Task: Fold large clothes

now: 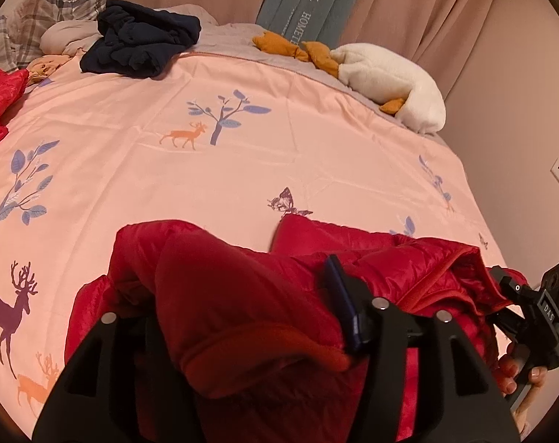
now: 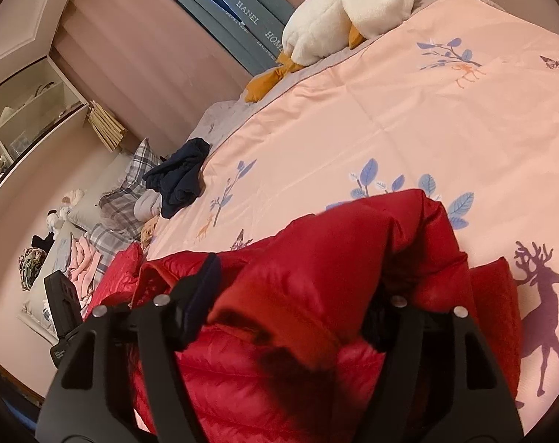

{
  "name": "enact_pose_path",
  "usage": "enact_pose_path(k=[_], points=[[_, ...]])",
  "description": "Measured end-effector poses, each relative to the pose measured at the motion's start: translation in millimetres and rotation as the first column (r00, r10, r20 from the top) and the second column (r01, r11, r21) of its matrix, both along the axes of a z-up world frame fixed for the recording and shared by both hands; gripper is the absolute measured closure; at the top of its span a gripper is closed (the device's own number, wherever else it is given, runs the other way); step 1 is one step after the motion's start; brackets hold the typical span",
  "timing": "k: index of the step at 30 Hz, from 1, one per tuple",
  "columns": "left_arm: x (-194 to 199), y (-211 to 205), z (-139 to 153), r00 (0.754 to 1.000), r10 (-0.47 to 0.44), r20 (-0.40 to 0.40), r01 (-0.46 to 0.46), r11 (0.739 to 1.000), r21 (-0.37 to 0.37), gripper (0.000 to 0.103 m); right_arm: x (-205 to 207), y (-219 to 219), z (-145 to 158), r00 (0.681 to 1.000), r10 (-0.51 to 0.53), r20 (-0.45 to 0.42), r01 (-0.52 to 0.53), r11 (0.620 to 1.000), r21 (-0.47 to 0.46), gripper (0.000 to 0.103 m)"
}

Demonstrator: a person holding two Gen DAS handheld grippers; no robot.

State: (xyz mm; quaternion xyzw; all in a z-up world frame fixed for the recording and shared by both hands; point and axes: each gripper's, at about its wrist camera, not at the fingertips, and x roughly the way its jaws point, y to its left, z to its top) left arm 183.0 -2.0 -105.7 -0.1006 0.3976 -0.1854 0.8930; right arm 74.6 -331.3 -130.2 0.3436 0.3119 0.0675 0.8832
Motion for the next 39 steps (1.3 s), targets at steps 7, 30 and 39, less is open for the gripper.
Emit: enact_pose_path(k=[7,30,39], points=[[-9.7,11.3,14.0,0.996,0.052,0.073,-0.048,0.998,-0.049,0.004,-8.4,-5.7,8.3,0.999,-0.027,0.026,0.027,1.0,0.003,0.028],[9.4,0.9,-23.7,1.0,0.001,-0.007,0.0,0.986,0.169,0.004,17.6,28.8,-22.7,0.982,-0.058,-0.18,-0.029,0.894,-0.447,0.025],[-6.9,-0.2,-29.1,1.0,-0.027,0.009,0.025,0.975,0.22,0.004,-7.2,31.4,-29.2,0.988,-0.061,-0.144,-0.004,0.91,-0.415,0.025]])
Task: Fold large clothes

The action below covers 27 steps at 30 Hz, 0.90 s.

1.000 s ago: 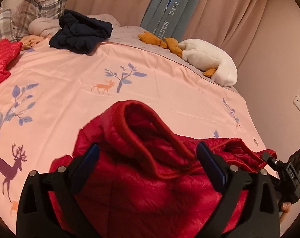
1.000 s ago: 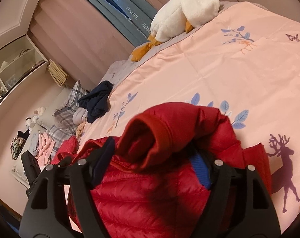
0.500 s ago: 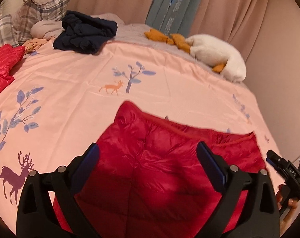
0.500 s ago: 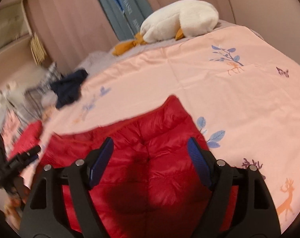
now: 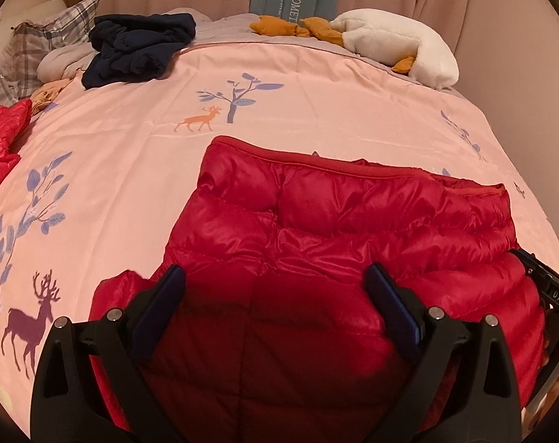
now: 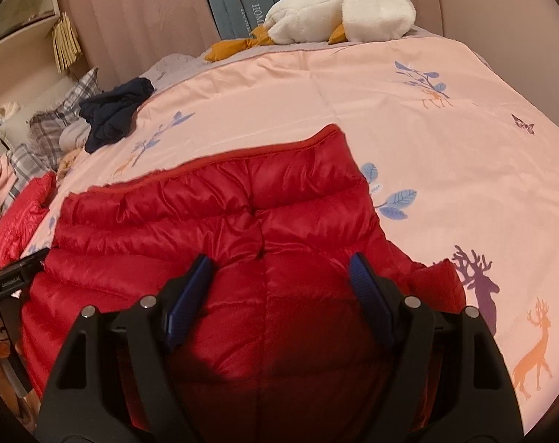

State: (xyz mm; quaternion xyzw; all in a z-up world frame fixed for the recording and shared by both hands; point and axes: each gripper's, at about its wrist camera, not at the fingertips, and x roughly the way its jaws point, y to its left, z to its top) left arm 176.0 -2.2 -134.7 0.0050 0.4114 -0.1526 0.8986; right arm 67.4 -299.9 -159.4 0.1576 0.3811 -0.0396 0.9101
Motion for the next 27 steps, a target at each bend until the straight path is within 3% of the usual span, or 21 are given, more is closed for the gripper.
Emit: enact_pose_path(k=[4,9,13,20,27], points=[[-20.2,4.8,12.0,1.0,-0.004,0.029,0.004,1.0,0.003,0.004,-25.7,-0.2,15.2,0.998,-0.008,0.058,0.007,1.0,0.02,0.025],[-52.6,11.9,23.3,0.997,-0.024,0.074,0.022,1.0,0.018,0.004,-63.5,-1.0,29.1,0.994,-0.035,0.103,0.038,0.999,-0.024,0.025],[-66.9,13.7,19.1,0.997,-0.038,0.072,0.036,0.999,0.024,0.004,-78.1,-4.0,25.4,0.995,-0.058,0.078,0.062,0.997,-0.05,0.025],[-69.7,13.9,4.8,0.999,-0.039,0.028,0.039,0.999,0.014,0.004,-83.0,-11.9,-4.4,0.997,-0.073,-0.03,0.074,0.996,0.04,0.025],[-82.6,24.6,11.3,0.999,-0.022,0.029,0.022,1.0,-0.001,0.004,-99.1,-14.7,8.0,0.998,-0.067,0.003,0.066,0.994,0.082,0.025]])
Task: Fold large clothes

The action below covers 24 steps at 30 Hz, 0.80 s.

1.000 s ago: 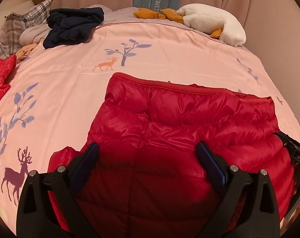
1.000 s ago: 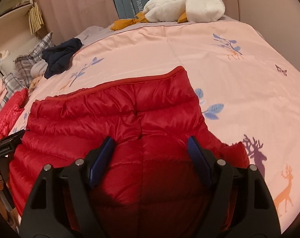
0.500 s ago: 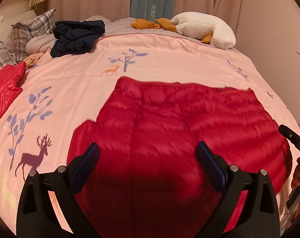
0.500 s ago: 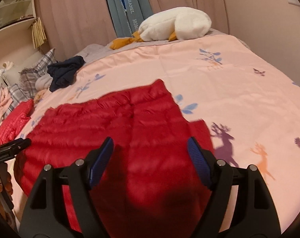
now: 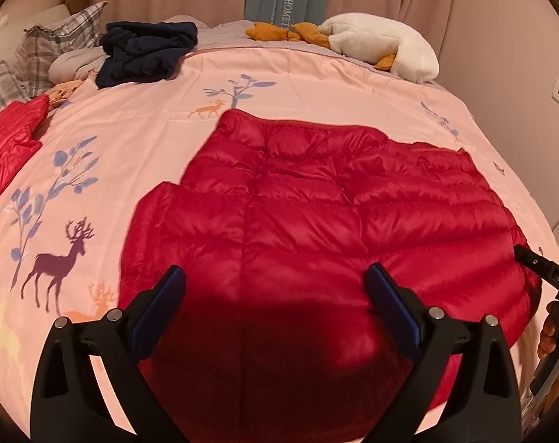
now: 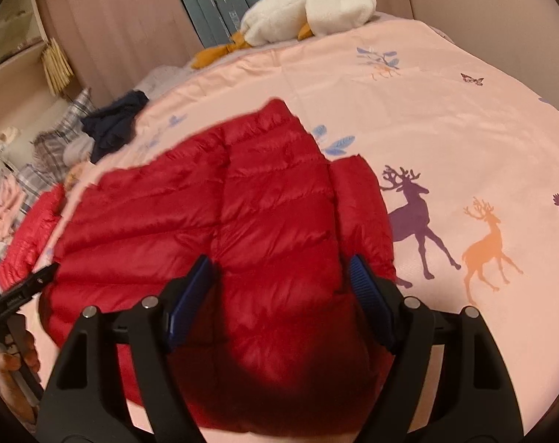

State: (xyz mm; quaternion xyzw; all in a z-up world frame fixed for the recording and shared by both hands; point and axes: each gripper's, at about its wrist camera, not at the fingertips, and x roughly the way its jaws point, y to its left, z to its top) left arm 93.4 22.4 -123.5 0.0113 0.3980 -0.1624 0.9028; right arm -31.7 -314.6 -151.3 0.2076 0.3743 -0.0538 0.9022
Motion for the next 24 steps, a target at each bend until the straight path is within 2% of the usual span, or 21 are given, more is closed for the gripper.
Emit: enact_pose_path(k=[7,13,14,21,24], points=[[-13.2,18.9,1.6,1.0,0.027,-0.008,-0.027,0.999,0.023,0.004,-13.9,-2.2,8.5,0.999,0.031,0.038,-0.032,0.999,0.039,0.026],[-19.8,31.7,-6.2,0.997,-0.012,-0.078,0.006,0.997,-0.073,0.005,-14.9,2.7,5.0,1.0,0.021,0.007,-0.021,1.0,0.017,0.051],[-21.1,32.1,-7.0,0.997,-0.016,-0.08,0.01,0.997,-0.079,0.008,-15.1,3.1,4.8,1.0,0.018,0.001,-0.018,1.0,0.011,0.057],[-31.6,26.8,-8.3,0.996,-0.043,-0.072,0.04,0.998,-0.048,0.031,-18.4,10.0,6.4,1.0,0.029,-0.006,-0.029,0.998,-0.052,0.084],[-34.6,26.4,-10.1,0.995,-0.062,-0.081,0.06,0.998,-0.028,0.035,-20.7,10.6,5.6,1.0,0.028,-0.005,-0.029,0.999,-0.044,0.088]])
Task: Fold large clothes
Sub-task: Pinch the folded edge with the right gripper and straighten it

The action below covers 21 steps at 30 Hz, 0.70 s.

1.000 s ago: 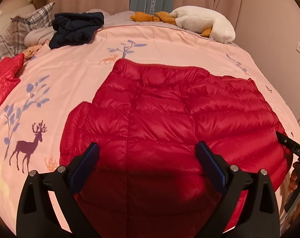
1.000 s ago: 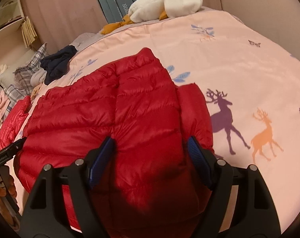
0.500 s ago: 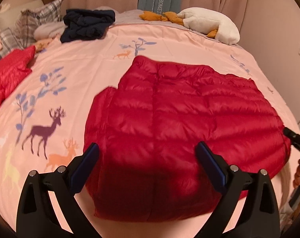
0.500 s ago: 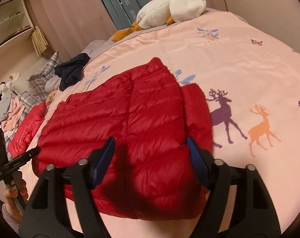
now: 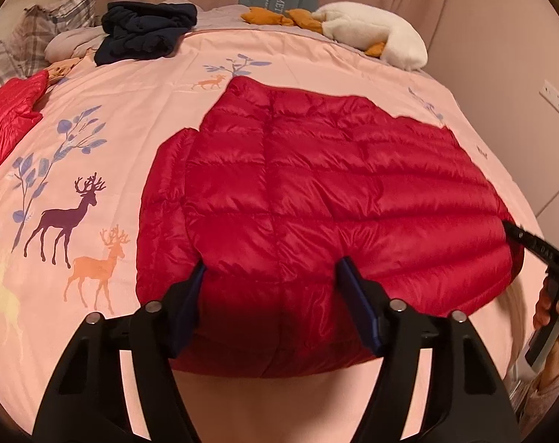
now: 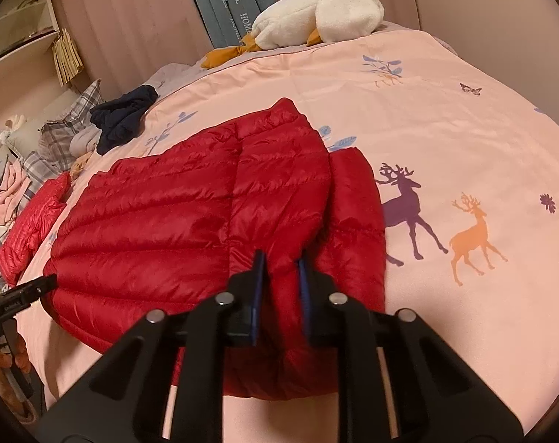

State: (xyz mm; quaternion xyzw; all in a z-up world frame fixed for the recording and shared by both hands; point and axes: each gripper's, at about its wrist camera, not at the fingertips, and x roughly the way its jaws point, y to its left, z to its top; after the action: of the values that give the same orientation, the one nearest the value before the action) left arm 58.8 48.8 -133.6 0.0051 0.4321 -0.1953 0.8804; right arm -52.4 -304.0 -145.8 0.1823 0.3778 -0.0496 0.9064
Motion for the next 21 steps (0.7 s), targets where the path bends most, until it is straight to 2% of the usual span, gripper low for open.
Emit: enact_pose_path(k=[10,16,18,21], points=[[-7.9,5.4,-5.1,1.0,-0.01,-0.009,0.01,1.0,0.013,0.036,-8.2,-2.9,-3.5,1.0,0.016,-0.015,-0.016,1.0,0.012,0.088],[-9.1,11.7,7.6,0.999,0.035,0.023,-0.035,0.999,-0.008,0.03,-15.6,-10.1,12.2,0.999,-0.01,0.037,0.01,1.0,0.025,0.071],[-11.4,11.4,14.6,0.998,0.04,0.049,-0.04,0.999,-0.008,0.027,-19.4,-9.9,21.1,0.997,-0.017,0.07,0.015,1.0,0.024,0.061],[-16.6,4.6,25.1,0.995,0.03,0.097,-0.03,1.0,-0.004,0.022,-19.7,-1.6,32.0,0.995,-0.003,0.104,0.003,1.0,0.001,0.052]])
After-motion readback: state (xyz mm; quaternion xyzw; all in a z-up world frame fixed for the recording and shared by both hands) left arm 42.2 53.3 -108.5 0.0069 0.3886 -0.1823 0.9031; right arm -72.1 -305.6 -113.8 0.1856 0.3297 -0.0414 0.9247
